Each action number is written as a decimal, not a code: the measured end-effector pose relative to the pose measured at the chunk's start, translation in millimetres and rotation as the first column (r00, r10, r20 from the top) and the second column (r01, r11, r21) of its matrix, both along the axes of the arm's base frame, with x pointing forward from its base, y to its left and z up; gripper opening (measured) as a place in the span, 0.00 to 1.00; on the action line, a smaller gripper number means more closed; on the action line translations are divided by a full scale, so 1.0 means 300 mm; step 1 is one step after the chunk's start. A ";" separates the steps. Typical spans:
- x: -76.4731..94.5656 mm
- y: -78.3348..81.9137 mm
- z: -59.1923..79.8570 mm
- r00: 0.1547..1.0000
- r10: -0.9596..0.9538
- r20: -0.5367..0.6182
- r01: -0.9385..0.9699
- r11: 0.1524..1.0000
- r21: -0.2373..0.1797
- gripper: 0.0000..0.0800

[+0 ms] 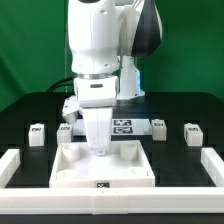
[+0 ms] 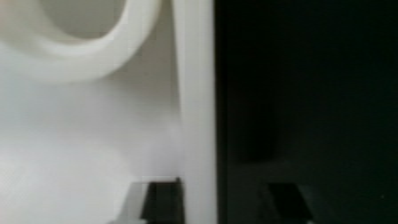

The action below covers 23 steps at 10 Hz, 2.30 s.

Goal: Assemble one leg

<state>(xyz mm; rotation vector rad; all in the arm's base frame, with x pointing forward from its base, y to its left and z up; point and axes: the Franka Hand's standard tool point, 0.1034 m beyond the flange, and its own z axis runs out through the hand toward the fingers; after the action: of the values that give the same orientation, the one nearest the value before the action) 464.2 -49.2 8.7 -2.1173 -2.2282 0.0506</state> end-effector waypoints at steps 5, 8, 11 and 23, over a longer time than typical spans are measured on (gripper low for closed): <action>0.009 -0.001 0.004 1.000 0.000 0.011 0.000 1.000 -0.001 0.07; 0.013 0.003 0.009 1.000 -0.006 0.017 0.006 1.000 -0.001 0.07; 0.026 0.133 0.013 0.999 -0.047 0.004 0.047 0.999 0.002 0.07; 0.085 0.355 -0.004 1.000 0.007 0.010 -0.008 0.999 0.042 0.41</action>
Offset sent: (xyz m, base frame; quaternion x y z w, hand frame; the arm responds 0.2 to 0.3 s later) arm 0.0000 0.0000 0.0000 0.0000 0.0000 0.0000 1.0000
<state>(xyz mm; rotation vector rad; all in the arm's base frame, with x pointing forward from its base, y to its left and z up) 489.7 57.4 7.5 -2.0928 -2.2222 -0.0060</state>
